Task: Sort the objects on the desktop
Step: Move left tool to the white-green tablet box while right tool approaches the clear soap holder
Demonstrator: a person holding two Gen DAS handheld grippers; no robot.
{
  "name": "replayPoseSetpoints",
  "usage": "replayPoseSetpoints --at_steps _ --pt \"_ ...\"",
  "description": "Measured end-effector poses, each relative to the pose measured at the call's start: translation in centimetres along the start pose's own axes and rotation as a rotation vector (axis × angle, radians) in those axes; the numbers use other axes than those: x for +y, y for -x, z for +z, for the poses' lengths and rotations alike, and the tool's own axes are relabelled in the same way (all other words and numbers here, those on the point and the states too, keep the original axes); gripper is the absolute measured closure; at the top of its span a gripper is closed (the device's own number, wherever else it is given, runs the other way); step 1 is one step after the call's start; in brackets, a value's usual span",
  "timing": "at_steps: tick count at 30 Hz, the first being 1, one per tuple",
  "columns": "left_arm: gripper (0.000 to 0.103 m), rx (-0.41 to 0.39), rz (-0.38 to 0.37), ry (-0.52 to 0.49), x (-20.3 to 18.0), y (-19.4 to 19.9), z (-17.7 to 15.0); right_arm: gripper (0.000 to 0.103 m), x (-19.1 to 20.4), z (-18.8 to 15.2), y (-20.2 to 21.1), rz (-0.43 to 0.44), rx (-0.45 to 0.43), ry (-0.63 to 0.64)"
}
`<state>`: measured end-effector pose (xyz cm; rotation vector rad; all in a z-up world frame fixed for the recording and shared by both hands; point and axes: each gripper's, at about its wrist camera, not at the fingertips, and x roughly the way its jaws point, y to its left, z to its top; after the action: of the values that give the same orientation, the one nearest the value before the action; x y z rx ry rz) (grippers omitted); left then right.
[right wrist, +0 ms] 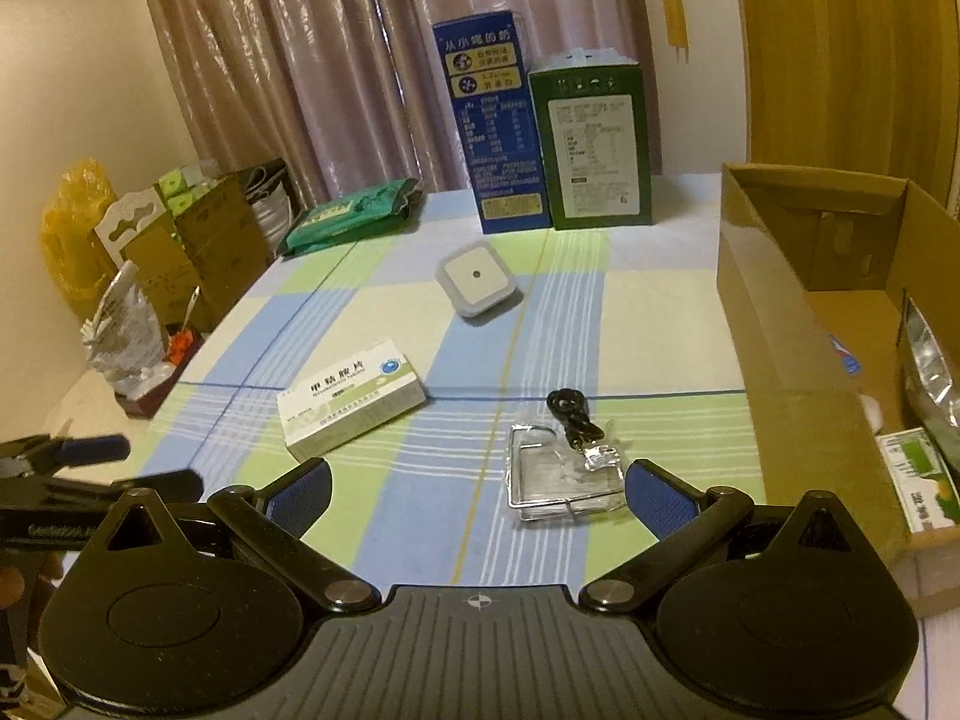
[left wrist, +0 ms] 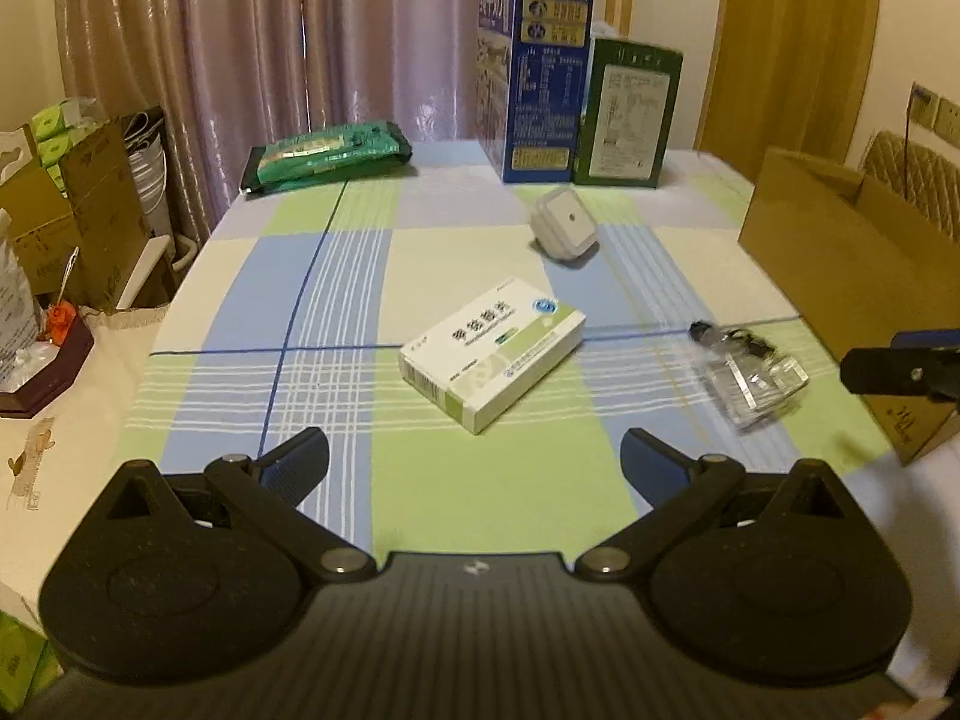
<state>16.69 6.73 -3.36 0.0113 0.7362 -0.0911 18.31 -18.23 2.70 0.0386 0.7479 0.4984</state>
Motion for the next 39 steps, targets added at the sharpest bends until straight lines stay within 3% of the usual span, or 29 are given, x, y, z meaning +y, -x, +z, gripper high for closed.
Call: replayPoseSetpoints --at_steps 13,19,25,39 --pt "0.001 0.082 -0.042 -0.043 1.2 -4.4 0.3 0.002 -1.4 -0.4 -4.2 -0.031 0.062 -0.007" --pt "0.001 0.064 -0.037 -0.108 1.7 -6.3 1.5 0.002 -2.1 0.0 -5.7 -0.025 0.085 -0.016" --pt "0.001 0.086 -0.090 -0.084 2.6 -8.6 2.0 0.002 -2.7 0.4 -8.0 -0.025 0.137 -0.005" --pt "0.001 0.025 -0.115 -0.290 1.2 -13.1 3.0 0.002 -3.8 0.8 -12.2 -0.100 0.207 0.042"
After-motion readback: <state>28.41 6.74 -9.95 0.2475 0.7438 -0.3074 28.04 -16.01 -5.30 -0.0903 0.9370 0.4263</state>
